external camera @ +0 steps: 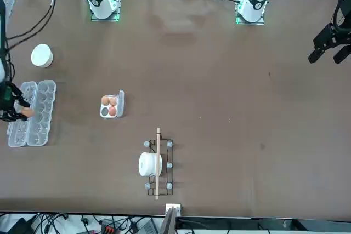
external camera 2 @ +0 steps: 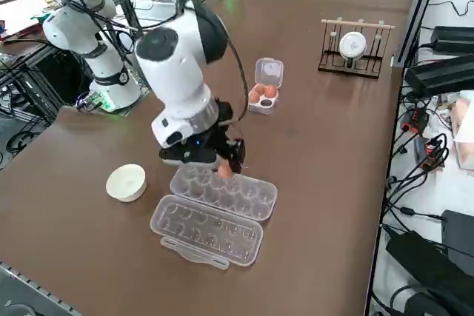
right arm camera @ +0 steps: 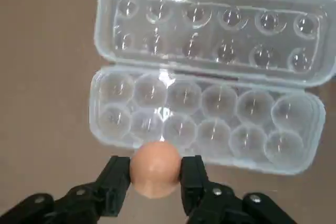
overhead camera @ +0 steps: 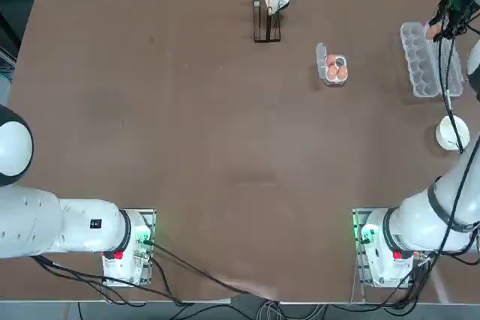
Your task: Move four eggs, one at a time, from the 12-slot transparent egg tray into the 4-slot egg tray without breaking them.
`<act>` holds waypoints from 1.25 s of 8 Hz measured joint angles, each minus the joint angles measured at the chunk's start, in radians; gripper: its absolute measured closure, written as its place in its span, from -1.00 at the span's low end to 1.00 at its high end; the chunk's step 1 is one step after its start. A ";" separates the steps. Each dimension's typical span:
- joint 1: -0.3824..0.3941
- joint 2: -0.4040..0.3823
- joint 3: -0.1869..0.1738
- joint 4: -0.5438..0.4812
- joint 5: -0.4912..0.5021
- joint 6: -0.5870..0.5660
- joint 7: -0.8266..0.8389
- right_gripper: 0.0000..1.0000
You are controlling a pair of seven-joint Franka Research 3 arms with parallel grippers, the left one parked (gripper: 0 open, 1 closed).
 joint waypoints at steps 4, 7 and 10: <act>0.194 -0.093 0.005 -0.001 -0.183 -0.150 0.146 -0.10; 0.403 -0.095 0.009 -0.018 -0.206 -0.166 0.327 -0.10; 0.569 -0.036 0.011 -0.036 -0.230 -0.119 0.548 -0.10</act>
